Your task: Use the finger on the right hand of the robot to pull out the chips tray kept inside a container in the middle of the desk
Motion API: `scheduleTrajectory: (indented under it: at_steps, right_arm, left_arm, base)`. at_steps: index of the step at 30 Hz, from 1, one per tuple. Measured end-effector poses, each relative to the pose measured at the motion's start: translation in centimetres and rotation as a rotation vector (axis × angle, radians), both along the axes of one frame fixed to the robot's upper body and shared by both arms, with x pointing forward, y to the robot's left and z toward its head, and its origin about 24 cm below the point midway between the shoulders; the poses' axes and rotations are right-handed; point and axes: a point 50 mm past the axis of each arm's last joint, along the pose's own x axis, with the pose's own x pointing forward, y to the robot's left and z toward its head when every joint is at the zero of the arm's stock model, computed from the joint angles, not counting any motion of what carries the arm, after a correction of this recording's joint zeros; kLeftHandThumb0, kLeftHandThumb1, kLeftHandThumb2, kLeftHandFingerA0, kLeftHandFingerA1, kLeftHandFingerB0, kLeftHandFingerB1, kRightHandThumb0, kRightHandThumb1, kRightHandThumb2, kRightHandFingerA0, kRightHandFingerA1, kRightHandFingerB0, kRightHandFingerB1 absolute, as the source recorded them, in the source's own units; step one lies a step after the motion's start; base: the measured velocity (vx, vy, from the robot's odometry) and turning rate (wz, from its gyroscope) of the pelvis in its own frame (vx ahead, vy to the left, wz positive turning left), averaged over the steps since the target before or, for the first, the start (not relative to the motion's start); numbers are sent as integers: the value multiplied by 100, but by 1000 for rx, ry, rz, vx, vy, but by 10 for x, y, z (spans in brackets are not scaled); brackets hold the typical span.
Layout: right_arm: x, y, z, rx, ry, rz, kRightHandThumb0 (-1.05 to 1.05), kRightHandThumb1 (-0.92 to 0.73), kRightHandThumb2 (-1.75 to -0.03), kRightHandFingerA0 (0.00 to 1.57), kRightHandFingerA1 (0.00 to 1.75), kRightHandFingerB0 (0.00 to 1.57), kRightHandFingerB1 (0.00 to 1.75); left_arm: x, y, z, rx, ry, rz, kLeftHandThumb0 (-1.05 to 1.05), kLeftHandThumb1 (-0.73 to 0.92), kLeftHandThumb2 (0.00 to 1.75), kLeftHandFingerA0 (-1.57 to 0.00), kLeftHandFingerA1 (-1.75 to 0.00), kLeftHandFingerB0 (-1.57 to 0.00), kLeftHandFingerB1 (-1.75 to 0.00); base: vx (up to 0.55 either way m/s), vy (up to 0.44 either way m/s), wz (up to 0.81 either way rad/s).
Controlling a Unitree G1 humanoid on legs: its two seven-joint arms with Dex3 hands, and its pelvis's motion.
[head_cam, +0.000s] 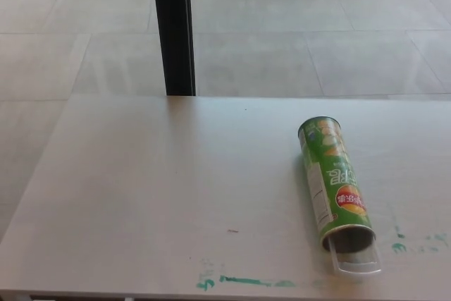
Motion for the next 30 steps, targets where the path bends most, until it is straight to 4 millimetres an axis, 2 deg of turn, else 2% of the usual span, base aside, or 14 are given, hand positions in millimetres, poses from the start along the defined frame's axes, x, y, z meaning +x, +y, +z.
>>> scheduleTrajectory:
  at_steps: [2, 4, 5, 6, 8, 9, 12, 15, 18, 19, 20, 21, 24, 30]
  right_arm:
    - [2, -2, 7, -5, -36, 2, -22, -48, -58, 99, 116, 32, 58]
    - [5, -3, 17, -24, -82, 12, -23, -50, -56, 98, 117, 37, 56]
    - [10, -4, 26, -45, -124, 22, -32, -41, -76, 99, 111, 35, 59]
    - [14, -4, 33, -60, -153, 30, -26, -50, -55, 94, 117, 38, 49]
    - [23, -4, 48, -92, -224, 50, -33, -49, -55, 97, 114, 38, 49]
    - [27, -4, 56, -108, -257, 63, -31, -48, -54, 100, 106, 39, 46]
    - [45, 1, 82, -162, -368, 114, -35, -49, -54, 102, 108, 38, 44]
    - [62, 8, 113, -219, -487, 173, -44, -50, -55, 106, 98, 38, 44]
    - [73, 17, 140, -273, -581, 235, -43, -49, -55, 104, 90, 37, 38]
    - [76, 21, 147, -287, -603, 253, -42, -39, -75, 102, 95, 31, 48]
    - [79, 25, 155, -303, -629, 276, -42, -39, -75, 102, 95, 31, 48]
    - [82, 31, 163, -318, -658, 301, -29, -51, -56, 101, 93, 36, 33]
    - [90, 49, 181, -351, -714, 385, -19, -53, -56, 96, 97, 31, 33]
    - [104, 96, 205, -430, -728, 620, -22, -53, -56, 97, 100, 30, 32]
  left_arm:
    - [0, 0, 0, -10, -4, -2, -23, 62, 64, -58, -73, -49, -61]
    - [0, 0, 1, -17, -9, -6, -23, 63, 64, -58, -73, -49, -61]
    - [0, -1, 2, -19, -13, -11, -23, 64, 64, -59, -74, -50, -61]
    - [1, -1, 2, -20, -16, -15, -23, 63, 64, -59, -74, -49, -61]
    - [2, -2, 3, -23, -21, -19, -24, 64, 62, -58, -72, -49, -59]
    - [2, -2, 3, -23, -21, -20, -24, 65, 62, -60, -72, -50, -58]
    - [3, -2, 3, -24, -23, -21, -25, 65, 63, -59, -72, -50, -60]
    - [4, -2, 3, -26, -26, -24, -25, 65, 63, -58, -72, -49, -60]
    - [5, -2, 4, -26, -29, -28, -24, 65, 63, -57, -73, -49, -60]
    - [5, -3, 4, -26, -30, -30, -24, 65, 63, -58, -73, -49, -60]
    - [6, -3, 5, -25, -32, -32, -24, 65, 63, -58, -73, -49, -60]
    - [6, -3, 5, -25, -33, -33, -24, 65, 63, -56, -72, -49, -60]
    - [7, -3, 6, -24, -37, -37, -25, 64, 63, -57, -72, -49, -59]
    - [8, -3, 6, -25, -42, -40, -24, 63, 64, -56, -73, -50, -61]
  base:
    - [0, 0, 0]
    - [0, 0, 0]
    - [0, 0, 0]
    - [0, 0, 0]
    - [0, 0, 0]
    - [0, 0, 0]
    - [0, 0, 0]
    - [0, 0, 0]
    - [0, 0, 0]
    - [0, 0, 0]
    - [0, 0, 0]
    - [0, 0, 0]
    - [0, 0, 0]
    - [0, 0, 0]
